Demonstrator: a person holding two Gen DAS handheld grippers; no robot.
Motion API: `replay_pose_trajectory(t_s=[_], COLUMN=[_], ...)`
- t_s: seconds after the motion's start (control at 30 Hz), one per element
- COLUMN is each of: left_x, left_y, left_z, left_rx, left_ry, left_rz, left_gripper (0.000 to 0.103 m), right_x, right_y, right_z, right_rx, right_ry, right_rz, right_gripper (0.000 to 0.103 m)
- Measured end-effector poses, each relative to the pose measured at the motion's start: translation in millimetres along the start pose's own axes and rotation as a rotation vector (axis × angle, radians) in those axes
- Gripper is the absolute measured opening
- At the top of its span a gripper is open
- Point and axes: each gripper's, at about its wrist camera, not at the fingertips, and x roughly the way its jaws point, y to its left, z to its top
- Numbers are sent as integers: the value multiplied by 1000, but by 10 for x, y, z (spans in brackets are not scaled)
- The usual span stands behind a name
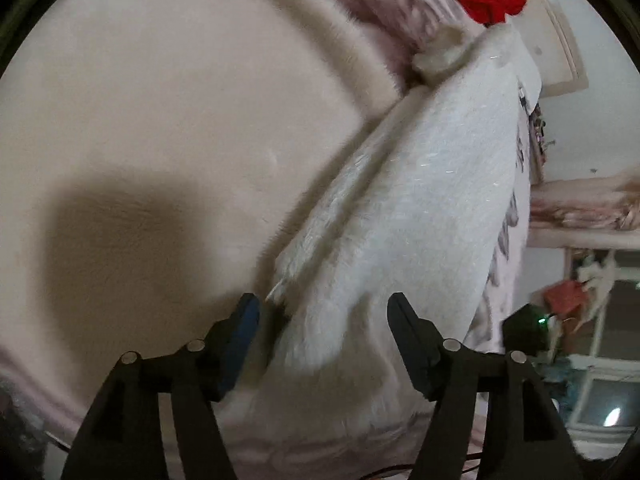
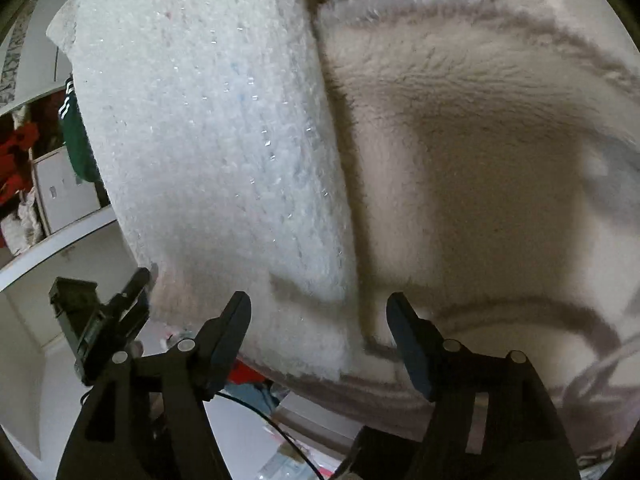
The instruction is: Fold large clothes
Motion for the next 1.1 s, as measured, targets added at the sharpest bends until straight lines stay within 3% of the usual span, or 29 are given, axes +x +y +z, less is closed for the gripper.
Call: replay_pose_trajectory(t_s=[0.07,0.13,0.17,0.2,0.23,0.27,0.3,0.5,0.6,0.67,0.77,0.83,0.9,0.97,1.07,1.1], left_x=[230,287,278,255,211,177,117,-261,-394,-364,-160,-127,-219,-414,-761,-830], left_y=[16,-70,-163,-259,-347,-373,-395,-549,-581,-525,-336,-260,-242,-276,-312,-388], left_z=[54,55,32,-21,-71,-93,-128,-530,-886,-1100,-1397,-1482,-1463,-1388,-1183,-1028], left_rx=[3,50,96,145,175,177,166,117,84,73,3,-37,-84,-102,-90,-85], left_ry=[23,-25,-59,-94,-130,-142,-159,-183,-140,-96,17,73,82,72,37,17], left_rz=[0,42,73,105,140,148,140,109,127,146,172,187,141,153,140,129], left_gripper=[64,64,59,41,32,19,17,16,16,16,19,20,23,32,46,52], right_x=[142,174,186,182,167,166,160,-91,-350,-372,-353,-317,-300,-371,-826,-976], right_y=[-60,-111,-116,-123,-112,-57,-10,79,0,-70,-282,-418,-476,-523,-527,-554], right_z=[84,172,172,180,179,181,166,-364,-749,-1188,-1659,-1723,-1670,-1579,-1475,-1449], right_rx=[8,11,17,26,23,14,5,-21,-21,-18,-10,-16,-34,-23,-56,-67], right_ry=[17,9,-3,-20,-39,-56,-68,-96,-65,-32,34,69,96,145,74,54], right_rz=[52,92,111,140,180,190,190,204,200,183,100,13,-57,-71,-44,-37], right_gripper=[72,74,74,73,67,40,27,17,17,17,17,18,25,34,64,68])
